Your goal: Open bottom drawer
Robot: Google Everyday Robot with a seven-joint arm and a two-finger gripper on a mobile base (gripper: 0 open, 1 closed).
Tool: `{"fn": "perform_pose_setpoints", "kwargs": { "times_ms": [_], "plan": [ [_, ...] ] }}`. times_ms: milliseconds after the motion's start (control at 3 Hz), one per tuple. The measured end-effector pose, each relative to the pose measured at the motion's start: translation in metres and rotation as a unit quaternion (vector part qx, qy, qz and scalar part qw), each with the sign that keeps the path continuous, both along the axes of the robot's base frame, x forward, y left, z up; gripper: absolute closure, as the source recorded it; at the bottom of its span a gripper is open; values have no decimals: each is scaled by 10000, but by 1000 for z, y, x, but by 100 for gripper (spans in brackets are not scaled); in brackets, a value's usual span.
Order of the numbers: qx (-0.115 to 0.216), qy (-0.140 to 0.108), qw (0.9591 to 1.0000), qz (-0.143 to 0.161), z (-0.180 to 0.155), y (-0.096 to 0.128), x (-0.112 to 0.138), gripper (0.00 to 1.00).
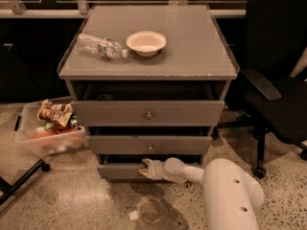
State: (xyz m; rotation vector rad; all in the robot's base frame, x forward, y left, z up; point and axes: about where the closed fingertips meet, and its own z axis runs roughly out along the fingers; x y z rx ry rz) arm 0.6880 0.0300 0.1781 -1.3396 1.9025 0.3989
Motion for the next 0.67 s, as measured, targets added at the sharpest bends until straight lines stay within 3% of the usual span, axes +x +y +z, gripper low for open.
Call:
{"fn": "perform_pose_setpoints", "kwargs": {
  "times_ms": [333, 667],
  "plan": [
    [-1, 0, 10000, 0, 4, 0, 0, 100],
    [-44, 68, 10000, 0, -2, -5, -11, 100]
  ]
}}
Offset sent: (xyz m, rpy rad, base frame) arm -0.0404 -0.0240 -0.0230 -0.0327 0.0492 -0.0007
